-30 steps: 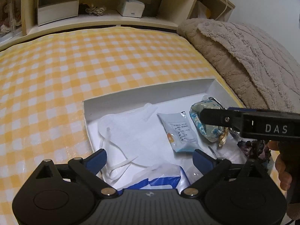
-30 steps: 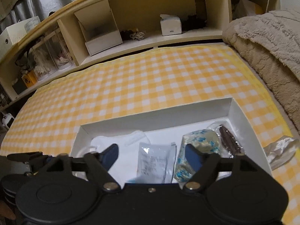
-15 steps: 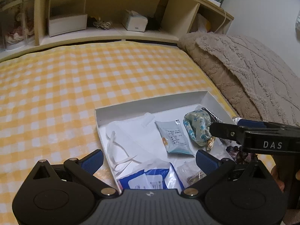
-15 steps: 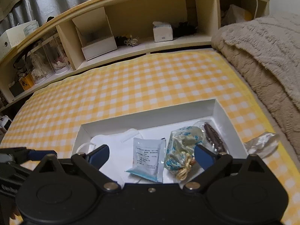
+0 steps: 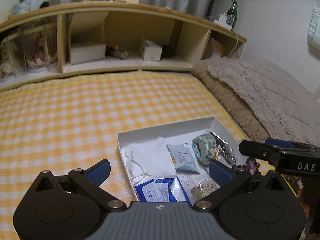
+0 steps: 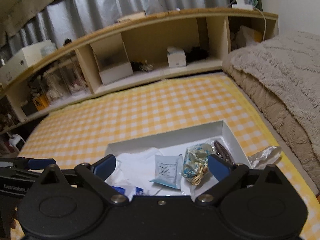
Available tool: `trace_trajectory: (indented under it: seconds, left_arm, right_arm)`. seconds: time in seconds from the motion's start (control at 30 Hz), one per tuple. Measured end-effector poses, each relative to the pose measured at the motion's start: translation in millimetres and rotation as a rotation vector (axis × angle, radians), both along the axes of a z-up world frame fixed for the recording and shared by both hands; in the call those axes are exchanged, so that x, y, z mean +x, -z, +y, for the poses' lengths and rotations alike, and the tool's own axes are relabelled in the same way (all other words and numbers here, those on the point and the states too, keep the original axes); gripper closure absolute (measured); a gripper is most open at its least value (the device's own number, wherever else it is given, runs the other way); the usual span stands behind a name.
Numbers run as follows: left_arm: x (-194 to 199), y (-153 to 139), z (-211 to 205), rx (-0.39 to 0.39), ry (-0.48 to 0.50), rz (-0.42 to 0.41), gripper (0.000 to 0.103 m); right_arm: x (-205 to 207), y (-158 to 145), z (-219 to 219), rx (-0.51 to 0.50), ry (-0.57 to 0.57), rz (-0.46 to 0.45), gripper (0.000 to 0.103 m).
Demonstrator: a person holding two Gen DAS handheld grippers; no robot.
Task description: Organize soft objects
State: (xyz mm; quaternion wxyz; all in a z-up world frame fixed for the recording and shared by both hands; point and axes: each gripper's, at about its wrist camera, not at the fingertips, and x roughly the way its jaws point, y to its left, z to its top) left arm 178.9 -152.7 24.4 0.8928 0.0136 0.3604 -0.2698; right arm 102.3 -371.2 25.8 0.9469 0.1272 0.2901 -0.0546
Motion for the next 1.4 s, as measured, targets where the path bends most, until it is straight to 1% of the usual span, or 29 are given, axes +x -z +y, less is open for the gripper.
trace_trajectory:
  seconds: [0.2,0.37,0.53,0.7,0.83,1.1,1.23,1.4]
  left_arm:
    - [-31,-24,14,0.000,-0.039,-0.064,0.000]
    - [-54,-36,29,-0.010,-0.060,-0.105,0.000]
    - [-74,-42,43,-0.011,-0.078,-0.123,0.000]
    - [-88,-42,61,-0.027,-0.095,-0.117,0.000]
    - [-100,-39,70,-0.021,-0.105,-0.129,0.000]
    - [-133,-28,78,0.075,-0.136,-0.213,0.000]
    - [-145,-23,85,0.091,-0.147,-0.227,0.000]
    - [-157,-14,87,0.119,-0.165,-0.237,0.000]
  right_arm:
    - [-29,-18,12,0.025,-0.038,-0.041,0.002]
    - [-55,-32,23,0.002,-0.045,-0.063,0.001]
    - [-77,-39,34,-0.021,-0.048,-0.069,0.000]
    - [-99,-39,42,-0.037,-0.053,-0.071,0.000]
    - [-114,-34,49,-0.063,-0.047,-0.061,0.000]
    - [-140,-24,61,-0.121,-0.026,-0.049,0.000]
    - [-148,-18,65,-0.159,0.001,-0.050,0.000]
    - [-157,-14,71,-0.188,0.006,-0.068,0.000]
